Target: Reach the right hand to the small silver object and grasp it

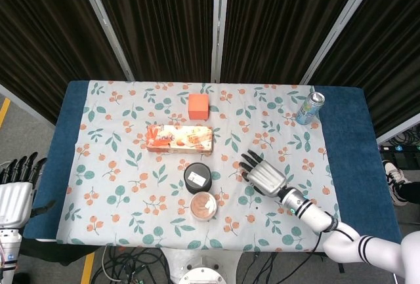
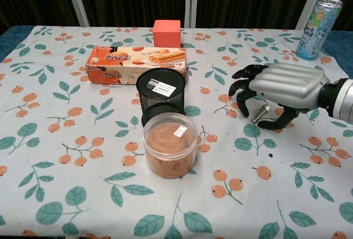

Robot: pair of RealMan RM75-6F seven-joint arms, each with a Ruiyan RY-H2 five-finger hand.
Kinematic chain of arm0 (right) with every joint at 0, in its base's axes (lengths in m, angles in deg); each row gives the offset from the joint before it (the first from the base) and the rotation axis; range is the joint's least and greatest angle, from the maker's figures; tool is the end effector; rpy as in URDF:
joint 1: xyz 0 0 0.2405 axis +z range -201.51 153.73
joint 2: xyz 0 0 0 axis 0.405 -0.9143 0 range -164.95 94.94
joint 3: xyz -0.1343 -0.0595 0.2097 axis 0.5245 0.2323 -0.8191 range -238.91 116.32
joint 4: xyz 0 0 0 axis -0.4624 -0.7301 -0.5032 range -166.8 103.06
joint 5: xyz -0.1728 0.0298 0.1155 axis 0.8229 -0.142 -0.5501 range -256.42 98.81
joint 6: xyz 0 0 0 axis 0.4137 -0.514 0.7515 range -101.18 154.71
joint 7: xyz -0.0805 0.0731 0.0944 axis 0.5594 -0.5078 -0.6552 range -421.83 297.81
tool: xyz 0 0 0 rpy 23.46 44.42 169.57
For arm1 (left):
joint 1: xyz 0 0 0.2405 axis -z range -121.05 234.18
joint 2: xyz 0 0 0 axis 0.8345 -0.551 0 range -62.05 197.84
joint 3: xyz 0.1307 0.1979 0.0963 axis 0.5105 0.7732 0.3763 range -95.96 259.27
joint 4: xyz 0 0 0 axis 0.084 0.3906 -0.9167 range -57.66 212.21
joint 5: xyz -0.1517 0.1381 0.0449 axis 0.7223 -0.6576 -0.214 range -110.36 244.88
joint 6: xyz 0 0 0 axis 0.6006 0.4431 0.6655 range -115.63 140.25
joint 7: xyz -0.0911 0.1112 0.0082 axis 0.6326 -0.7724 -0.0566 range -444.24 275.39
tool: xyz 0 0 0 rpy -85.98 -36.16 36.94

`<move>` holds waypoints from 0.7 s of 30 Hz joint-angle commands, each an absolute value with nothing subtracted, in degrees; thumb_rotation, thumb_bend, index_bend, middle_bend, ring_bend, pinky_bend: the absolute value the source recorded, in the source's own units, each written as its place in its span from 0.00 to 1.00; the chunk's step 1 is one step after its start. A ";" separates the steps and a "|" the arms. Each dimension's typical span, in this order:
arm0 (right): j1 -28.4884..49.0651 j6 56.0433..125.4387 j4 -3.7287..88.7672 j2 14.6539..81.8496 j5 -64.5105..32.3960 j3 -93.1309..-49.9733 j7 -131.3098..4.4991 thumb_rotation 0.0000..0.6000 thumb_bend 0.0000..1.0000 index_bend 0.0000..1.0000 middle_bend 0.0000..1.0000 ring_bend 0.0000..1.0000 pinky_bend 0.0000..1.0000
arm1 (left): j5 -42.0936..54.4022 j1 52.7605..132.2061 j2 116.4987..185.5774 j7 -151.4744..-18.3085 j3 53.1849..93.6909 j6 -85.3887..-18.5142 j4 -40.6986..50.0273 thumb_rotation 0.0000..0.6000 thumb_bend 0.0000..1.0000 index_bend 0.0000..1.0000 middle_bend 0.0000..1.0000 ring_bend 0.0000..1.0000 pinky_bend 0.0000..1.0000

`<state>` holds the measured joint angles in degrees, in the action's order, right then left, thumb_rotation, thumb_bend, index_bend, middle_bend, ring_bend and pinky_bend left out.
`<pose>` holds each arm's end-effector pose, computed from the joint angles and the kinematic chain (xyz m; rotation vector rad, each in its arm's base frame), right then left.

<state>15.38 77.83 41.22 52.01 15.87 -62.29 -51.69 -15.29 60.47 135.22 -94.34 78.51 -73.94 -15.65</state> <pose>-0.1966 -0.3114 -0.0299 2.2707 -0.5304 0.7717 -0.3134 0.1761 0.1465 -1.3510 -0.8448 -0.7947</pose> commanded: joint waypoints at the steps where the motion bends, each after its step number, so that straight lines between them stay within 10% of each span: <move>1: 15.54 77.83 40.70 52.44 15.64 -61.97 -51.78 1.00 0.25 0.49 0.19 0.00 0.00 | -15.32 60.44 135.26 -94.16 78.53 -73.95 -15.57 1.00 0.09 0.11 0.01 0.00 0.00; 21: 12.39 81.21 47.70 45.06 8.69 -62.83 -75.35 1.00 0.30 0.58 0.22 0.00 0.00 | -15.88 60.74 135.55 -93.95 78.38 -73.87 -15.01 1.00 0.09 0.11 0.01 0.00 0.00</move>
